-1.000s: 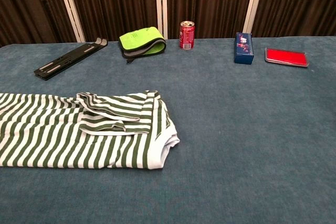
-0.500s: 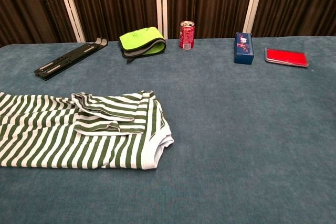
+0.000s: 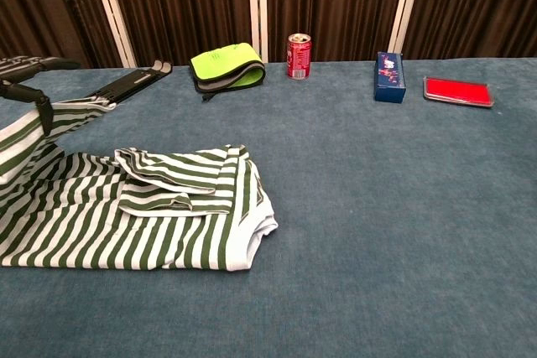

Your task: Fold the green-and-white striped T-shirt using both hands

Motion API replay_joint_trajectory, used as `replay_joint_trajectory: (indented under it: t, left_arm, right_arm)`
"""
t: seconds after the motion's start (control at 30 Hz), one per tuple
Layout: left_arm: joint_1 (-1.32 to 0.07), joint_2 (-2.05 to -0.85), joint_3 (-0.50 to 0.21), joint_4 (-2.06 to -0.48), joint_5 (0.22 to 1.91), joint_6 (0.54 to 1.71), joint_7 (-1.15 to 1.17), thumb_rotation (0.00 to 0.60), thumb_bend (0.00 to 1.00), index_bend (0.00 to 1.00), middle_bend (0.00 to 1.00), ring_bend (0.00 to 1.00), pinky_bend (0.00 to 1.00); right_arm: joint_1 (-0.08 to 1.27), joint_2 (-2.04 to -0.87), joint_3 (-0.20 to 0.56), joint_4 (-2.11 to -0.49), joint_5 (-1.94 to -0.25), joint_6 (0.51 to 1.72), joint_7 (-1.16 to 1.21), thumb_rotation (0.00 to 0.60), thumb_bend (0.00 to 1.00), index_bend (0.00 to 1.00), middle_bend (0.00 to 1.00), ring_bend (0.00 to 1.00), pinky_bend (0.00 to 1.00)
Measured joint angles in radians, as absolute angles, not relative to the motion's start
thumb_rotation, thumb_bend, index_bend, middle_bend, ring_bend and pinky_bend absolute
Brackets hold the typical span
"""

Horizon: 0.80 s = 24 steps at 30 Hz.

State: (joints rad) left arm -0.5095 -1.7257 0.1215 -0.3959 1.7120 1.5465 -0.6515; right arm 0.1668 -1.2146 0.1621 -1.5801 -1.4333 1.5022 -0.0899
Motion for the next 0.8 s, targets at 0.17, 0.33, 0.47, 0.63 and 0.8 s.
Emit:
replay_joint_trajectory:
  t: [0.17,0.33,0.47,0.63,0.8]
  left_arm:
    - [-0.542,-1.743,0.110,-0.444,1.722,1.571,-0.633,0.600,0.65,0.88,0.00,0.00,0.00]
    - [-0.577,-1.760,0.100,-0.491,1.733,1.578,-0.597,0.600,0.65,0.88,0.00,0.00,0.00]
    - [-0.617,-1.777,0.088,-0.540,1.740,1.564,-0.555,0.600,0.66,0.88,0.00,0.00,0.00]
    - [-0.653,-1.798,0.090,-0.578,1.759,1.531,-0.506,0.600,0.65,0.88,0.00,0.00,0.00]
    - [-0.677,-1.832,0.106,-0.602,1.779,1.479,-0.461,0.600,0.66,0.88,0.00,0.00,0.00]
  right_arm:
    - [0.168,-1.215,0.164,-1.578,-1.429,1.498,-0.088,0.600,0.00,0.00,0.00,0.00,0.00]
    - [0.168,-1.214,0.164,-1.577,-1.428,1.496,-0.087,0.600,0.00,0.00,0.00,0.00,0.00]
    - [0.167,-1.213,0.164,-1.578,-1.428,1.497,-0.086,0.600,0.00,0.00,0.00,0.00,0.00]
    - [0.166,-1.212,0.166,-1.578,-1.425,1.496,-0.082,0.600,0.00,0.00,0.00,0.00,0.00]
    - [0.167,-1.210,0.166,-1.575,-1.423,1.491,-0.075,0.600,0.00,0.00,0.00,0.00,0.00]
